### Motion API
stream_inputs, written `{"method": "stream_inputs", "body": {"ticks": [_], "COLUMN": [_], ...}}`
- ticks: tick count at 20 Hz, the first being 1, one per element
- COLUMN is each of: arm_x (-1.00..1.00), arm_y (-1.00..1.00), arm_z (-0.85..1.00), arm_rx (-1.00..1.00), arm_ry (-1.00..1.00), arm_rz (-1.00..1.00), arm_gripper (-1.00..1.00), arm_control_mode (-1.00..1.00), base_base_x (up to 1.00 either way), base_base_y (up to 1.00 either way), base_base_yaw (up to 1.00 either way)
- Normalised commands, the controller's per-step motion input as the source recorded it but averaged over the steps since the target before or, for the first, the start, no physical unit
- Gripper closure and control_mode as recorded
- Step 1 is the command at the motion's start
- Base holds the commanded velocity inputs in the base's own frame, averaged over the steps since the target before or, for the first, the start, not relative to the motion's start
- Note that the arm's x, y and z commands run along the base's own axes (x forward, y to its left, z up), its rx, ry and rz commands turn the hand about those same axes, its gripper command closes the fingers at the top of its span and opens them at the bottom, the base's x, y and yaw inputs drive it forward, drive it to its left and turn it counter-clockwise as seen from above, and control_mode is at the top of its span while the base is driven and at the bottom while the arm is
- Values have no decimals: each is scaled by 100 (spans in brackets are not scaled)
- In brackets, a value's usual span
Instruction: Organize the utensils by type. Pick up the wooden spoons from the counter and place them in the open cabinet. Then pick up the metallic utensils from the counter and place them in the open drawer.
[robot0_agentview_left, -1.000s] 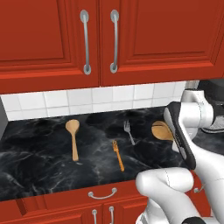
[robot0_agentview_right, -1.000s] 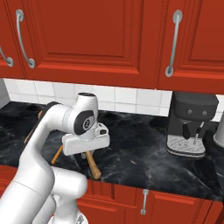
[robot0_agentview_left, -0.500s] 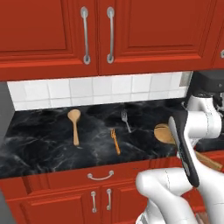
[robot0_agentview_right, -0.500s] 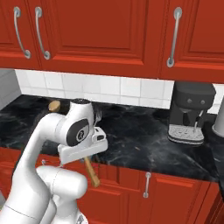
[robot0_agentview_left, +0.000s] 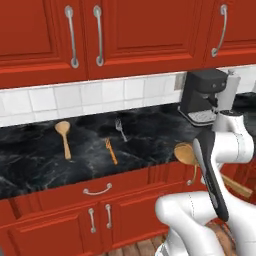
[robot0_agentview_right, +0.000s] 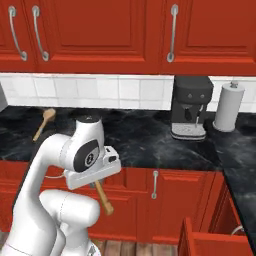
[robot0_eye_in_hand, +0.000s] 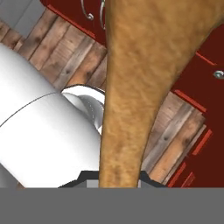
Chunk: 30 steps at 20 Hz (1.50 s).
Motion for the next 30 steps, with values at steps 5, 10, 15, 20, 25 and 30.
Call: {"method": "stream_inputs", "body": {"ticks": [5, 10, 15, 20, 25, 30], "arm_x": [0, 0, 0, 0, 0, 0], "arm_y": [0, 0, 0, 0, 0, 0], "arm_z": [0, 0, 0, 0, 0, 0], "arm_rx": [0, 0, 0, 0, 0, 0], "arm_ry": [0, 0, 0, 0, 0, 0], "arm_rz": [0, 0, 0, 0, 0, 0], "arm_gripper": [100, 100, 100, 100, 100, 100], "arm_control_mode": [100, 100, 100, 100, 100, 100], "base_base_x": [0, 0, 0, 0, 0, 0], "base_base_y": [-1, 0, 0, 0, 0, -5], "base_base_yaw": [-81, -100, -99, -96, -85, -39]}}
